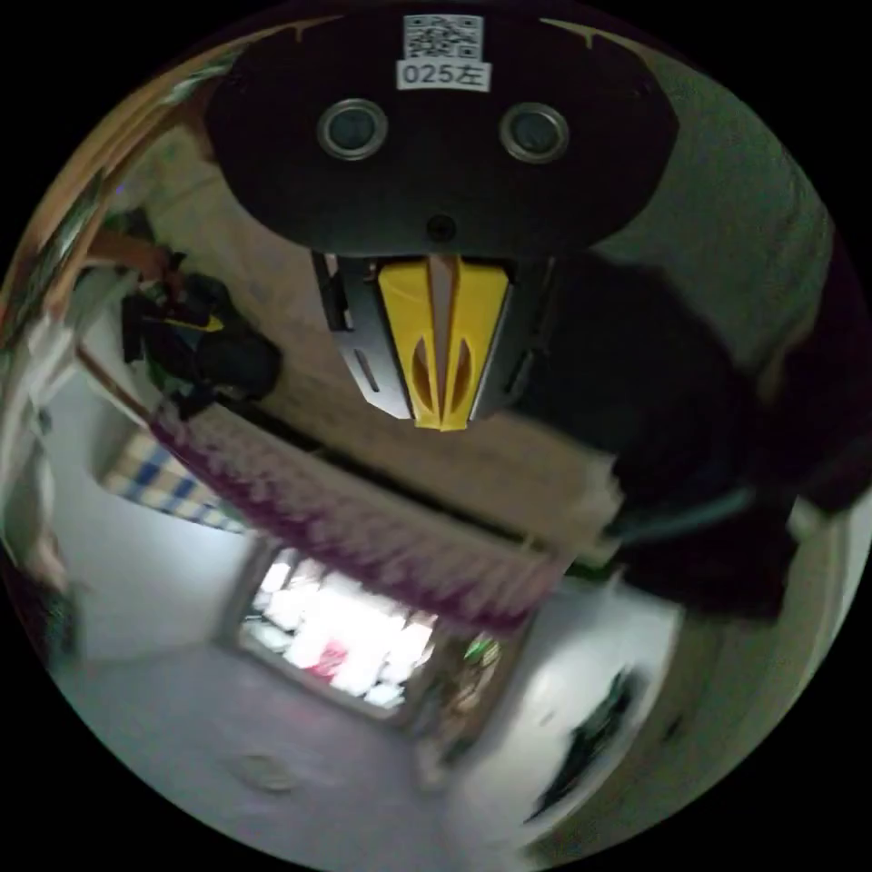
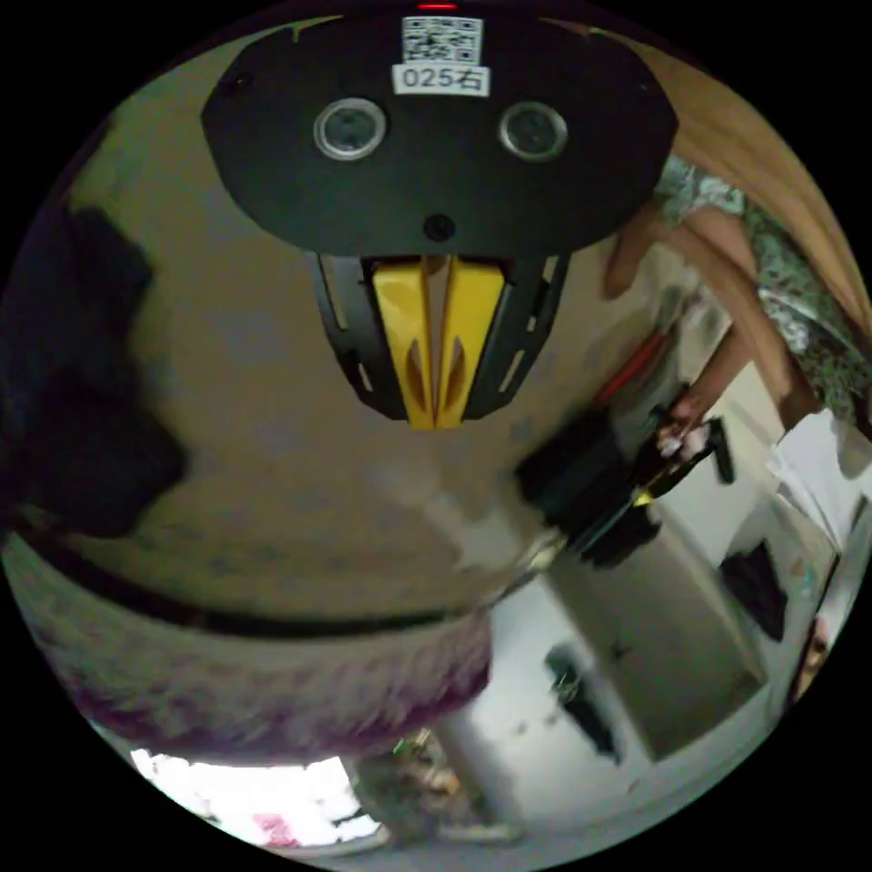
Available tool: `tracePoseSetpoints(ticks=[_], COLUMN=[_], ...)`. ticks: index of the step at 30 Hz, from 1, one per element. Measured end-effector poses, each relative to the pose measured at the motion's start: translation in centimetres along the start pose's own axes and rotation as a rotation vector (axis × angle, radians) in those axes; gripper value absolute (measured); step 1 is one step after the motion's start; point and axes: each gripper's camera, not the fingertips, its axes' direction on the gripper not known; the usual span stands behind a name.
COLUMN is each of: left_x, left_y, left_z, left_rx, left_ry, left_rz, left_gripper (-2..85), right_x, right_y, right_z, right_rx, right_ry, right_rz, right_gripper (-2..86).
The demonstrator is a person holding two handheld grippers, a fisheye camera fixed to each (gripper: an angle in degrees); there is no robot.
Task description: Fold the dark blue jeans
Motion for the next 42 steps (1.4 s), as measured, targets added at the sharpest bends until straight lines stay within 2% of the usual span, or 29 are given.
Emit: tracePoseSetpoints(ticks=[1, 2, 3, 5, 7, 9, 12, 15, 19, 20, 21, 24, 28, 31, 32, 35, 37, 39, 42], left_x=[2.1, 5.7, 8.4, 12.4, 17.3, 25.1, 35.8, 44.1, 52.5, 54.5, 56.3, 58.7, 57.1, 52.9, 50.0, 41.2, 35.2, 25.6, 13.1], left_y=[0.6, 1.9, 3.1, 5.0, 7.3, 10.5, 14.7, 18.9, 23.1, 24.5, 26.1, 29.7, 28.0, 23.6, 20.9, 14.2, 10.9, 8.0, 8.0], left_z=[0.1, 1.0, 3.2, 7.6, 12.9, 19.9, 26.3, 31.7, 35.5, 36.5, 37.3, 39.4, 40.3, 40.1, 40.2, 39.1, 35.8, 30.5, 21.0], left_rx=[0.053, 0.101, 0.097, 0.038, -0.061, -0.287, -0.466, -0.541, -0.512, -0.482, -0.484, -0.550, -0.654, -0.691, -0.732, -0.817, -0.801, -0.851, -0.835], left_ry=[0.026, 0.097, 0.207, 0.412, 0.617, 0.729, 0.737, 0.753, 0.698, 0.629, 0.608, 0.499, 0.504, 0.528, 0.539, 0.587, 0.595, 0.622, 0.577], left_rz=[0.066, 0.132, 0.112, 0.080, 0.054, 0.119, 0.422, 0.575, 0.840, 0.894, 1.002, 1.157, 1.002, 0.897, 0.790, 0.561, 0.500, 0.306, 0.145], left_gripper=[-0.2, 0.3, 1.8, 4.1, 6.0, 7.9, 10.0, 10.6, 11.1, 11.4, 10.7, 8.4, 5.9, 5.1, 4.8, 4.2, 4.1, 3.8, 3.8], right_x=[-0.3, -1.1, -1.6, -1.0, 1.1, 4.4, 7.1, 8.5, 9.7, 9.8, 9.6, 8.7, 8.2, 7.4, 6.2, 1.7, -0.5, -2.9, -6.5], right_y=[0.7, 2.1, 3.2, 4.0, 3.8, 2.4, 0.0, -3.2, -8.3, -10.0, -11.6, -15.8, -20.6, -24.2, -25.4, -27.7, -28.9, -29.6, -29.4], right_z=[-2.0, -5.3, -7.5, -9.3, -10.1, -10.6, -11.5, -11.6, -11.3, -11.1, -10.9, -9.4, -5.9, -3.0, -2.6, -1.3, 0.5, 2.9, 6.0], right_rx=[0.084, 0.221, 0.316, 0.347, 0.305, 0.243, 0.281, 0.300, 0.239, 0.209, 0.193, 0.134, 0.061, 0.026, 0.057, 0.151, 0.116, 0.057, -0.022], right_ry=[0.077, 0.240, 0.371, 0.467, 0.427, 0.314, 0.264, 0.323, 0.359, 0.382, 0.414, 0.544, 0.636, 0.682, 0.683, 0.573, 0.508, 0.397, 0.171], right_rz=[0.000, -0.004, 0.019, 0.105, 0.212, 0.307, 0.337, 0.356, 0.335, 0.314, 0.285, 0.217, 0.231, 0.247, 0.259, 0.206, 0.212, 0.239, 0.154], right_gripper=[-0.7, -0.5, -0.3, 0.7, 7.5, 14.2, 16.4, 17.5, 19.6, 20.1, 20.7, 20.6, 19.0, 16.7, 15.1, 13.9, 15.4, 16.9, 16.8])
